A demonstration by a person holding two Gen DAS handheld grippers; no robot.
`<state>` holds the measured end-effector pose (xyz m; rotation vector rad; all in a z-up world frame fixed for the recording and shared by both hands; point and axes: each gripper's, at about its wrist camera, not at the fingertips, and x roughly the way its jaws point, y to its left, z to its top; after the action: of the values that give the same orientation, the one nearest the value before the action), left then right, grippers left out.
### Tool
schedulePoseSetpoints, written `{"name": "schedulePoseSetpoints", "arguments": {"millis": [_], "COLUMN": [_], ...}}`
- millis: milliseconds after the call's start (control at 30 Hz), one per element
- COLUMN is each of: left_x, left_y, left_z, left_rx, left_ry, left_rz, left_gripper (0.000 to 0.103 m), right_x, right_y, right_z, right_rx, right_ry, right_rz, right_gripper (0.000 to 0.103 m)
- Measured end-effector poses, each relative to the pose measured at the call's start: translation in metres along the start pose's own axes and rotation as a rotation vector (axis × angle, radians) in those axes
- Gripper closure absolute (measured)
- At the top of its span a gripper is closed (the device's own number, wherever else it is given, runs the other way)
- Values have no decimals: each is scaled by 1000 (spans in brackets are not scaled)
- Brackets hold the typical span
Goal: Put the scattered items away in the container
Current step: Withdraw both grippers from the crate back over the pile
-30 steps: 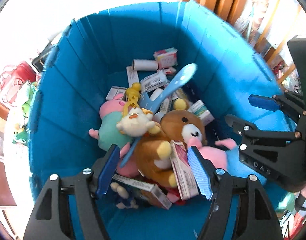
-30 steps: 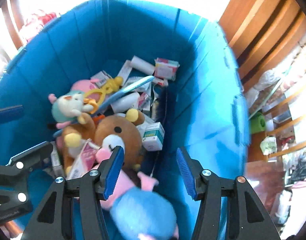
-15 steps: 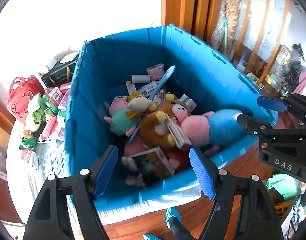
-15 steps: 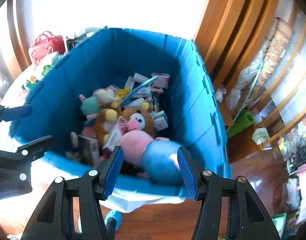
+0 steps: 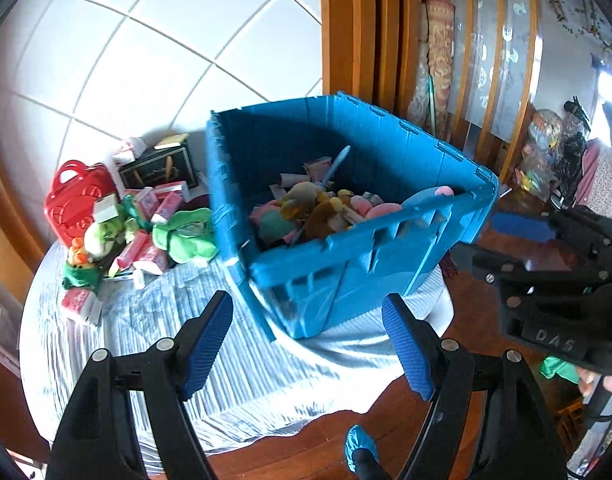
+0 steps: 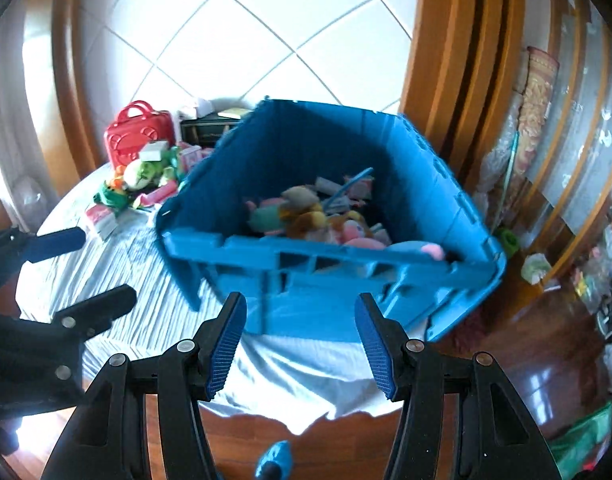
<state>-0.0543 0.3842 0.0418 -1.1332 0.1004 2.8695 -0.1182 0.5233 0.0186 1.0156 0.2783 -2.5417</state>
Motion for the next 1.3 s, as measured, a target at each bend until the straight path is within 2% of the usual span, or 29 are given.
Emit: {"name": "schedulePoseSetpoints", "arguments": {"millis": [233,533,1033,1300], "left_x": [-30,-40,-21,12], "left_y": [40,95,201,251], "left_z": [-42,-73,-108,-100], "left_rx": [-38,-128,-298,-352], "left_ry": [-47,-46,29,23], "left_rz": [73,144,311,381], "left_gripper": [26,26,26,26], "right_x": [-9,6,68,121], "right_y": [51,114,214,241], "right_z": [-29,-33,-9,24], "right_rx": [13,-23,-155,-188], "right_ry": [-37,-27,38,49], "right_rz": [69,175,354,407], "right_gripper": [47,47,47,47]}}
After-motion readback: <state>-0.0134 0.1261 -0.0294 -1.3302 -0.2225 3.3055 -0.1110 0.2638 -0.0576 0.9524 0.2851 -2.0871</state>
